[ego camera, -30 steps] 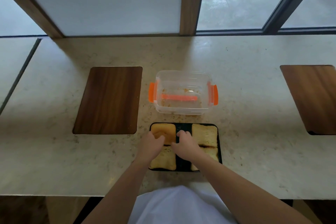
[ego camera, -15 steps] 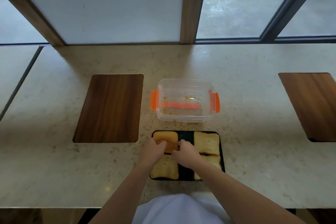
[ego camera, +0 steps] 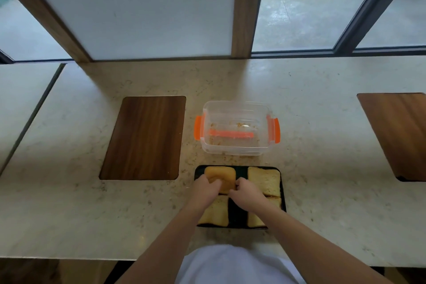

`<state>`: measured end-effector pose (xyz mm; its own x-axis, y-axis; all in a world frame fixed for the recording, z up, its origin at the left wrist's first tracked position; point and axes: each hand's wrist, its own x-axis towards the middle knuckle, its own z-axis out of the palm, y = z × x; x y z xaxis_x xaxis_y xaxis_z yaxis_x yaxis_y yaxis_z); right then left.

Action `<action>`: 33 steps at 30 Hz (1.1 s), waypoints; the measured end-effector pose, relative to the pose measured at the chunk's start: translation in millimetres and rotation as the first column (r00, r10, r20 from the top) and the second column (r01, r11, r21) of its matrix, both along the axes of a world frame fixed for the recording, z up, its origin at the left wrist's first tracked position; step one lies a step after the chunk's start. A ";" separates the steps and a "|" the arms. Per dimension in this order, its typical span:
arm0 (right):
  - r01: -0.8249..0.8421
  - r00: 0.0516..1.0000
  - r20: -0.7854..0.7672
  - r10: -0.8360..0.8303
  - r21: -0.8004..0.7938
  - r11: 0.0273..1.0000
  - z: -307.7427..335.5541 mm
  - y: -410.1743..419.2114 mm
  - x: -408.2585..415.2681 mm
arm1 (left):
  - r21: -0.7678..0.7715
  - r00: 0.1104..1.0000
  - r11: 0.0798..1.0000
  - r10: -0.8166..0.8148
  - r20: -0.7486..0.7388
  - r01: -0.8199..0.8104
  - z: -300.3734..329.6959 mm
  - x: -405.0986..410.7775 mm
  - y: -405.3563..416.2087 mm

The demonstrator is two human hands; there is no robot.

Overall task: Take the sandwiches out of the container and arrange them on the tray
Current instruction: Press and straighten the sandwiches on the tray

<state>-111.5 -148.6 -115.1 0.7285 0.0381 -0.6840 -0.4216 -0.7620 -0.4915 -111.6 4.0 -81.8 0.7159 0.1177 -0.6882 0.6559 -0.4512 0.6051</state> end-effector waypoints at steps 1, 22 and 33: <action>0.011 1.000 -0.007 -0.011 -0.002 1.000 0.7 -1.9 0.1 | -0.003 1.000 1.000 -0.001 0.004 0.001 -2.3 0.5 -1.7; 0.175 0.980 -0.127 -0.153 0.181 0.968 2.8 7.6 -58.2 | 0.145 0.993 0.989 0.017 0.117 -0.034 -23.5 -45.1 12.4; 0.156 0.982 -0.131 -0.135 0.166 0.974 5.9 4.9 -57.5 | 0.129 0.995 0.991 0.028 0.097 -0.041 -19.0 -42.5 3.6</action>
<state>-169.0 -143.7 -109.2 0.6498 0.0644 -0.7573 -0.5842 -0.5950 -0.5519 -154.2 7.6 -100.8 0.7708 0.2282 -0.5948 0.6153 -0.5088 0.6022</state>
